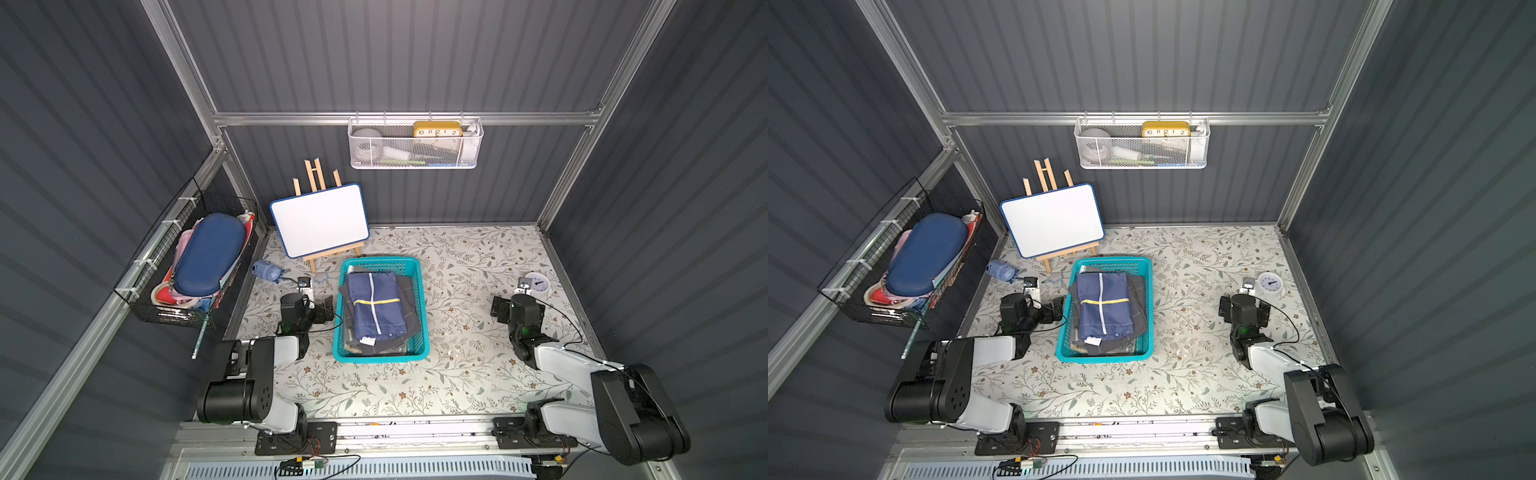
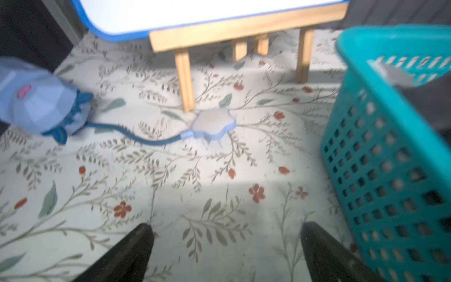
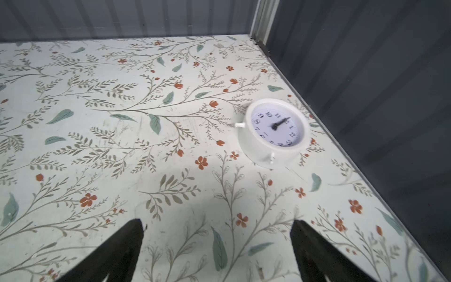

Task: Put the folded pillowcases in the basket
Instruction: Reset both arms

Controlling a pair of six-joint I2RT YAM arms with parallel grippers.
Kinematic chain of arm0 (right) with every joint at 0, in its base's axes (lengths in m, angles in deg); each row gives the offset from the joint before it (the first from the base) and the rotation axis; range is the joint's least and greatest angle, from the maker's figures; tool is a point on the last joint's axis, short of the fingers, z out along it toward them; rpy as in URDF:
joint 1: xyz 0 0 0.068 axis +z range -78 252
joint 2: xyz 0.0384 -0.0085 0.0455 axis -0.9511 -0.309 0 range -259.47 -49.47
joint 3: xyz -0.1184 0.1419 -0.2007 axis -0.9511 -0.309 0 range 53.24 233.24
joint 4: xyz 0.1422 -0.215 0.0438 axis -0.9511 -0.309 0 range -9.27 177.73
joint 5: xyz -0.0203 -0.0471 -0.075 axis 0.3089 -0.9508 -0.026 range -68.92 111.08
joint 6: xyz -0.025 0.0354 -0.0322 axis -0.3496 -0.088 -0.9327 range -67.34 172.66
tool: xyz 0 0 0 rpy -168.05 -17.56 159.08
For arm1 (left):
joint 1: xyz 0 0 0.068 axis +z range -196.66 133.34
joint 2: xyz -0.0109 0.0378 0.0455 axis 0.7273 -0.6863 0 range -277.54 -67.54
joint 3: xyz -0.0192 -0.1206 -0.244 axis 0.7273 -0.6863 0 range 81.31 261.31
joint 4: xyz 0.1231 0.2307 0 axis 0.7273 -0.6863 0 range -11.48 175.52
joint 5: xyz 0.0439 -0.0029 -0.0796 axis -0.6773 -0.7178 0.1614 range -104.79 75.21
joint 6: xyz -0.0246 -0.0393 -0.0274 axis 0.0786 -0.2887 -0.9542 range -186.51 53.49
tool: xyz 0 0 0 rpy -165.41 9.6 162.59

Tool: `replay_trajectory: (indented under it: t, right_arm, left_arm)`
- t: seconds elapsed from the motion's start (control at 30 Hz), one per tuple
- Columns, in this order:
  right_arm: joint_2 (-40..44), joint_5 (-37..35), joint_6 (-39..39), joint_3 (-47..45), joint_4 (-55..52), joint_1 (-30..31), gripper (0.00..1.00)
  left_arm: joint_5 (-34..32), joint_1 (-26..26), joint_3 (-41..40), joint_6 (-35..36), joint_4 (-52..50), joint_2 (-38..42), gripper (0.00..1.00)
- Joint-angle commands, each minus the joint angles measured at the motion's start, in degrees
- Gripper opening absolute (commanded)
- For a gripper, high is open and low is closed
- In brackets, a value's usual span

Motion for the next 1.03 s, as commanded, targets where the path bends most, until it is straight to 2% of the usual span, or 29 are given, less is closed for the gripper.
replay_trajectory:
  t: [0.0,0.07,0.13,0.23,0.27,0.3,0.4,0.43,0.57,0.73,1.0]
  right_arm:
    - [-2.53,7.03,-3.80,1.34,9.46,-1.96,0.99]
    - [-3.55,11.69,-2.63,2.05,9.85,-3.93,0.99]
    - [-5.16,17.55,-0.87,2.42,9.98,-6.12,0.99]
    - [-12.82,20.91,-1.83,0.22,22.64,-6.61,0.99]
    - [-15.25,20.92,-2.06,-0.44,26.87,-6.47,0.99]
    - [-16.70,19.29,-1.13,-0.78,30.09,-6.58,0.99]
    - [-12.66,17.62,-0.20,3.01,15.81,-6.61,0.99]
    - [-12.46,17.64,0.06,3.51,14.28,-6.67,0.99]
    - [-16.01,16.65,-0.18,1.34,24.76,-6.71,0.99]
    - [-14.41,16.60,-0.15,2.15,20.61,-6.65,0.99]
    - [-14.61,16.06,0.41,2.37,20.50,-6.72,0.99]
  left_arm:
    - [5.03,0.29,-1.65,2.75,9.36,-1.00,1.00]
    - [4.86,0.29,-0.77,3.29,9.74,-2.37,1.00]
    - [6.28,0.43,-1.74,3.24,15.14,-5.16,1.00]
    - [5.60,0.64,-2.57,4.32,25.10,-12.09,1.00]
    - [6.96,0.64,-1.10,3.23,19.95,-10.70,1.00]
    - [5.58,0.64,-0.62,2.67,20.88,-11.41,1.00]
    - [5.02,0.97,0.02,1.92,19.72,-11.58,1.00]
    - [4.69,0.95,-0.34,2.03,21.51,-12.01,1.00]
    - [4.49,0.91,-0.09,1.92,20.27,-11.67,1.00]
    - [4.90,0.91,0.22,1.93,19.09,-11.51,1.00]
    - [4.66,0.91,0.06,2.12,19.05,-11.39,1.00]
